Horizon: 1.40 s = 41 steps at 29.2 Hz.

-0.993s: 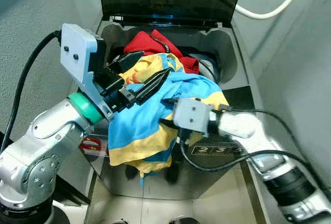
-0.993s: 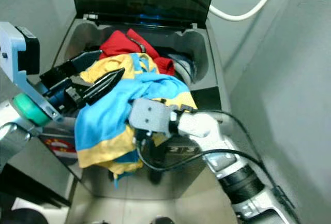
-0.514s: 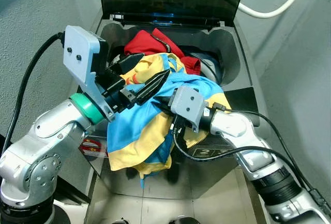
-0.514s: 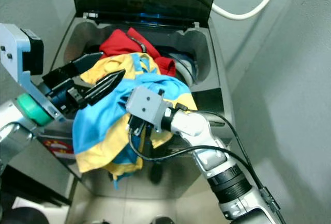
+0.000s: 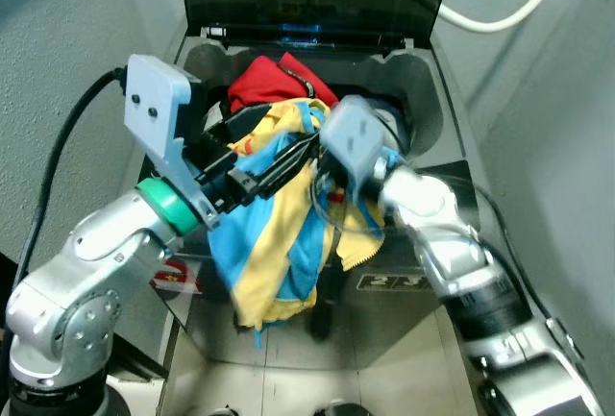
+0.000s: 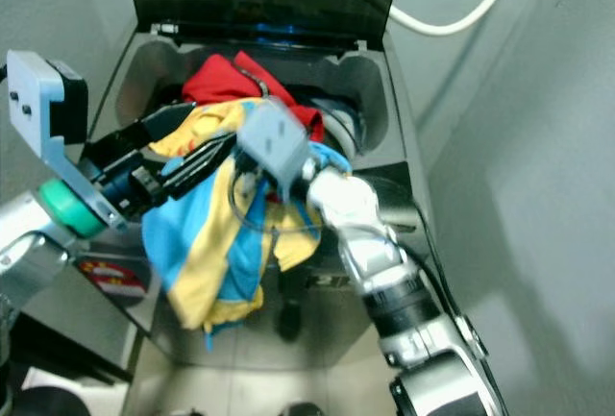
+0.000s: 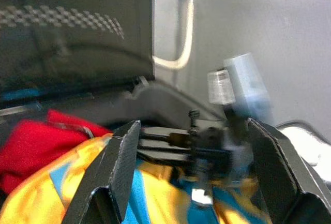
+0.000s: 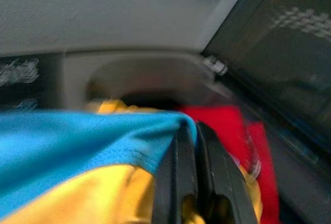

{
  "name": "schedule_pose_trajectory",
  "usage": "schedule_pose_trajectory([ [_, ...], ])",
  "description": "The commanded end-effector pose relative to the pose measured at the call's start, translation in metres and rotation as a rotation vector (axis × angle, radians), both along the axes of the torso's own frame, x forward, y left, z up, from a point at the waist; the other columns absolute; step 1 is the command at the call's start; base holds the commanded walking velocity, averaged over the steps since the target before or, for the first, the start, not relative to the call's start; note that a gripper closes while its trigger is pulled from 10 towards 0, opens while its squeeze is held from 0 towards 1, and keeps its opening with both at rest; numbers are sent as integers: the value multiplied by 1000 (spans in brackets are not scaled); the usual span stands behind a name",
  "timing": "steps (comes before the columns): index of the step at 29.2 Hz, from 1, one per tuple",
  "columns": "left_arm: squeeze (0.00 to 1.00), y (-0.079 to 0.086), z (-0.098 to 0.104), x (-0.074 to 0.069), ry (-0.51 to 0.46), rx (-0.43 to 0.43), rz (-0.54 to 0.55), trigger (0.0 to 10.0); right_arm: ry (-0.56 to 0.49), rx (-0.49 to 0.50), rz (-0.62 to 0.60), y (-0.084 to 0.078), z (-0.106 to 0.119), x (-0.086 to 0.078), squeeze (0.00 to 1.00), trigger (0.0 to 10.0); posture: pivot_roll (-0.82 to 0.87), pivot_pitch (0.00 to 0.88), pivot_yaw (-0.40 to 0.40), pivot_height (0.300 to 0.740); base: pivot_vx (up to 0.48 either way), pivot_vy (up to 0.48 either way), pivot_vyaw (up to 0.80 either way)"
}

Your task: Clothes washing

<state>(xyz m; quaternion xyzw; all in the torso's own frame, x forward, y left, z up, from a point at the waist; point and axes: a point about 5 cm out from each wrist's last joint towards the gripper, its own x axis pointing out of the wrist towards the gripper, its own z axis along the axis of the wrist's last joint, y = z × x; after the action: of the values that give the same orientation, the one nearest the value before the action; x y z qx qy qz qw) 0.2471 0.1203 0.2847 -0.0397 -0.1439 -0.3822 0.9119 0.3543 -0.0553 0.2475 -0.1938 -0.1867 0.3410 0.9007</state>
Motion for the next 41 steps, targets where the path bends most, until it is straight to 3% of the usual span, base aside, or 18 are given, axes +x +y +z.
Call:
schedule_pose_trajectory([
  [1, 0, -5, 1, -1, -5, -4, -25, 10000, -17, 23, -31, 1, 2, 4, 0, 10000, -9, 0, -9, 740, 0, 0, 0],
  [6, 0, -7, 10, 1, -40, -72, -1, 10000, -92, 91, -153, 35, 48, 33, 0, 10000, 24, 0, -35, 740, 0, 0, 0],
  [10, 0, -7, 11, 0, -41, -81, 0, 10000, -112, 143, -211, 36, 64, 37, 0, 10000, 33, 0, -42, 740, 0, 0, 0],
  [11, 0, -7, 11, -1, -43, -87, 5, 10000, -125, 244, -295, 31, 86, 42, 0, 10000, 46, 0, -52, 740, 0, 0, 0],
  [15, 0, -6, 12, -3, -45, -95, 16, 10000, -151, 344, -408, 24, 110, 46, 0, 10000, 49, 0, -60, 740, 0, 0, 0],
  [18, 0, -6, 11, -3, -42, -97, 21, 10000, -158, 309, -430, 23, 106, 47, 0, 10000, 45, 0, -61, 740, 0, 0, 0],
  [19, 0, -6, 10, -3, -36, -98, 21, 10000, -136, 165, -406, 29, 84, 50, 0, 10000, 28, 0, -54, 740, 0, 0, 0],
  [21, 0, -6, 10, -3, -36, -98, 21, 10000, -136, 165, -406, 29, 84, 50, 0, 10000, 28, 0, -54, 740, 0, 0, 0],
  [22, 0, -6, 9, -3, -31, -98, 17, 10000, -93, 24, -352, 34, 59, 50, 0, 10000, 20, 0, -51, 740, 0, 0, 0],
  [24, 0, -6, 9, -3, -31, -98, 17, 10000, -93, 24, -352, 34, 59, 50, 0, 10000, 20, 0, -51, 740, 0, 0, 0],
  [25, 0, -7, 8, -2, -28, -98, 13, 10000, -63, -68, -305, 36, 39, 50, 0, 10000, 7, 0, -48, 740, 0, 0, 0],
  [26, 0, -7, 8, -2, -28, -98, 13, 10000, -63, -68, -305, 36, 39, 50, 0, 10000, 7, 0, -48, 740, 0, 0, 0],
  [27, 0, -8, 8, 0, -27, -100, 8, 10000, -42, -161, -253, 35, 22, 49, 98, 10000, 0, 0, -46, 740, 0, 0, 0],
  [28, 0, -8, 8, 0, -27, -100, 8, 10000, -42, -161, -253, 35, 22, 49, 98, 10000, 0, 0, -46, 740, 0, 0, 0],
  [29, 0, -10, 9, 0, -28, -103, 2, 10000, -14, -166, -217, 30, 16, 50, 1000, 10000, 1, 0, -43, 740, 0, 0, 0],
  [36, 0, -12, 9, 0, -27, -107, -6, 10000, 41, -13, -89, 17, 25, 48, 1000, 10000, 1, 0, -39, 740, 0, 0, 0],
  [37, 0, -11, 9, 0, -28, -106, -6, 10000, 64, 70, -8, 8, 31, 45, 0, 10000, 5, 0, -40, 740, 0, 0, 0],
  [41, 0, -10, 11, -1, -33, -101, -11, 10000, 86, 139, 191, -20, 34, 27, 0, 10000, 2, 0, -37, 740, 0, 0, 0],
])
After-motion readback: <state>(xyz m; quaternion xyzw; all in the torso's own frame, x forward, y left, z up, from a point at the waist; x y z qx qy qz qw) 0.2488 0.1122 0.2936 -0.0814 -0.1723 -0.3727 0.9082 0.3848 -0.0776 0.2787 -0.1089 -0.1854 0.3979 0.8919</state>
